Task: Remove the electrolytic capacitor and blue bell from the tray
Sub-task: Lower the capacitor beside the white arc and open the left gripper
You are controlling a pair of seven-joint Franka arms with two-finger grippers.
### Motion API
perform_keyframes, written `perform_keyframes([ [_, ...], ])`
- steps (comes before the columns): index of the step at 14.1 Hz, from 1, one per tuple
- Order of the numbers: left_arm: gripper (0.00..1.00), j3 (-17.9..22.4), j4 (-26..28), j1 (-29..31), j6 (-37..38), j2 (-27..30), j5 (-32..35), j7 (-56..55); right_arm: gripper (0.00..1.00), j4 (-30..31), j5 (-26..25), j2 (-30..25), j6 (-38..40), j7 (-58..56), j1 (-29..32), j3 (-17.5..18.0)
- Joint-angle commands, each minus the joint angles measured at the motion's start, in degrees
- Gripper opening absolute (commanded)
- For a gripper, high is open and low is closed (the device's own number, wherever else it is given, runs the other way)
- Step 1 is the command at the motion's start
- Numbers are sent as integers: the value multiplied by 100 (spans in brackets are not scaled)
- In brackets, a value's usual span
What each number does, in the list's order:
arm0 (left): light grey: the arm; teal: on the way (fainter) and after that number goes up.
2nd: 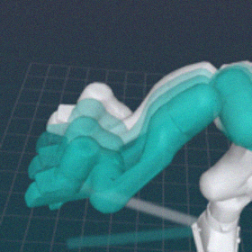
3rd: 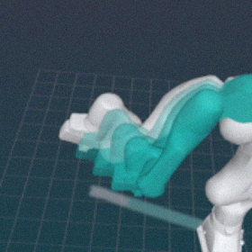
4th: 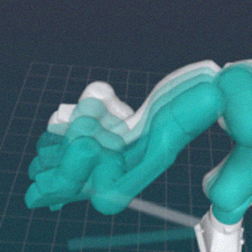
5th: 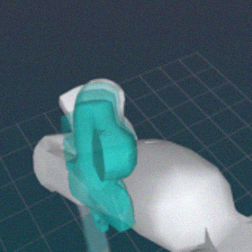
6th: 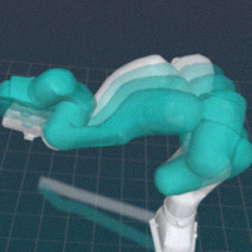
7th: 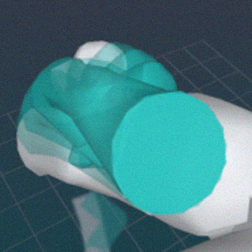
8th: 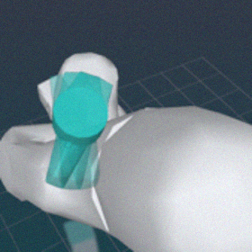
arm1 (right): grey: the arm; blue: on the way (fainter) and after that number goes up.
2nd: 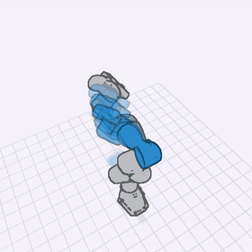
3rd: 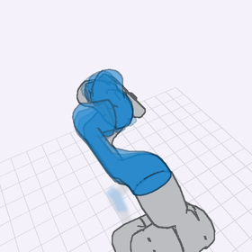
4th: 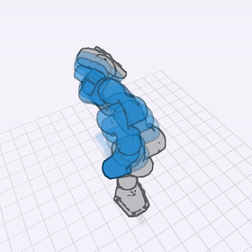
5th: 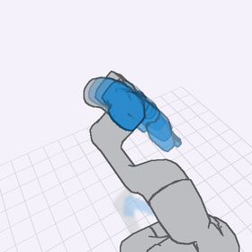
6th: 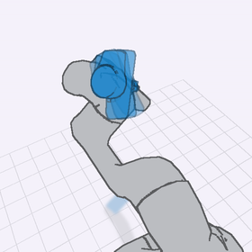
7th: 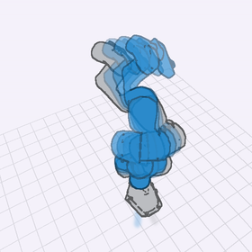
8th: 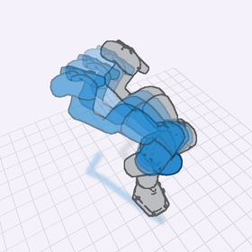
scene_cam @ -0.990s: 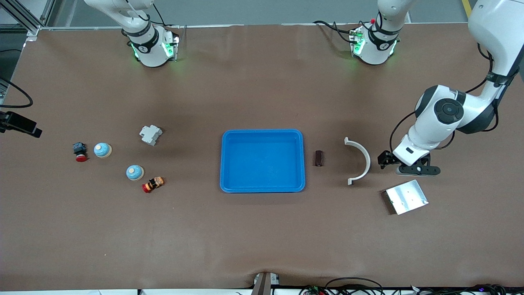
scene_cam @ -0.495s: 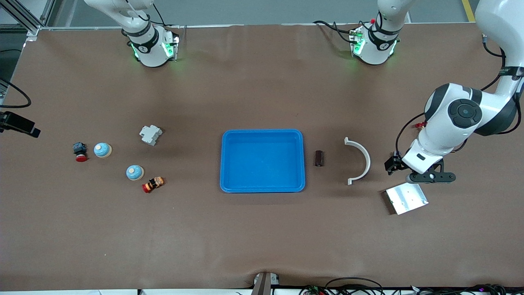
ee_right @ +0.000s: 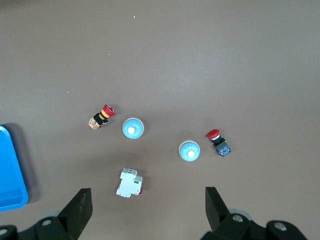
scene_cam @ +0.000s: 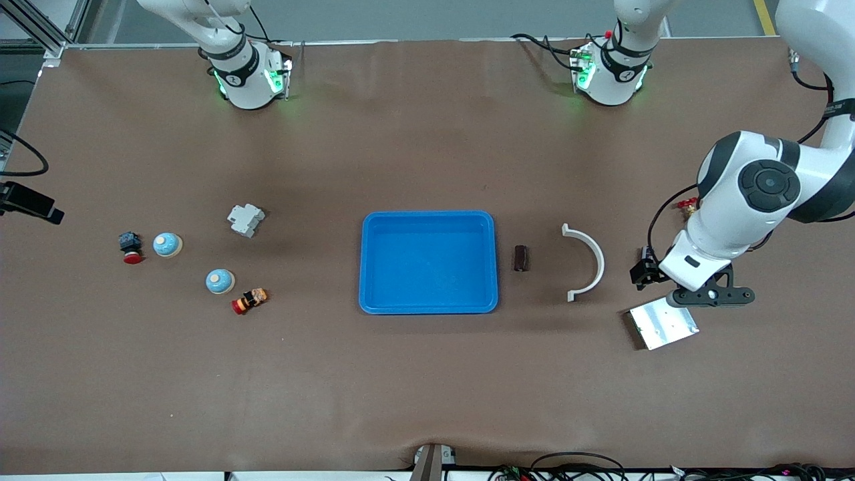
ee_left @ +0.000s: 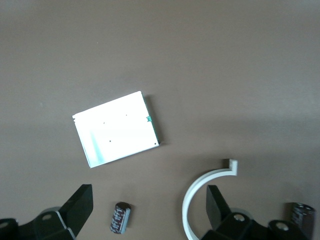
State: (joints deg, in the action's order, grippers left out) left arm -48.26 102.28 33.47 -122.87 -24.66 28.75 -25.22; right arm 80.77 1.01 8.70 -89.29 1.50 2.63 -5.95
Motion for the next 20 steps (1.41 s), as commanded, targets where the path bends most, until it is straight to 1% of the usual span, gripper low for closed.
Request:
perform_keyframes([
  [1,100,814,-322,-813,430,382,-613,420,100,80,66,-105,16,-18,62,32],
  [4,100,2211,-323,-1867,457,944,-1632,1166,100,80,66,-96,16,-18,62,32],
  [5,100,2607,-314,-2158,492,1094,-1905,1360,100,80,66,-96,16,-18,62,32],
  [9,100,3953,-323,-3248,931,1639,-2592,2107,100,80,75,-96,16,-18,62,32],
  [11,100,4306,-314,-3522,1186,1867,-2725,2354,100,62,75,-96,8,-18,44,32],
  [14,100,4535,-323,-3760,1493,2202,-2804,2425,100,71,109,-96,16,-18,62,32],
  [17,100,4588,-331,-3839,1644,2545,-2804,2399,100,62,119,-96,-1,-9,44,32],
  [20,100,4597,-410,-3901,1871,2721,-2804,2425,100,62,119,-96,16,-27,70,32],
])
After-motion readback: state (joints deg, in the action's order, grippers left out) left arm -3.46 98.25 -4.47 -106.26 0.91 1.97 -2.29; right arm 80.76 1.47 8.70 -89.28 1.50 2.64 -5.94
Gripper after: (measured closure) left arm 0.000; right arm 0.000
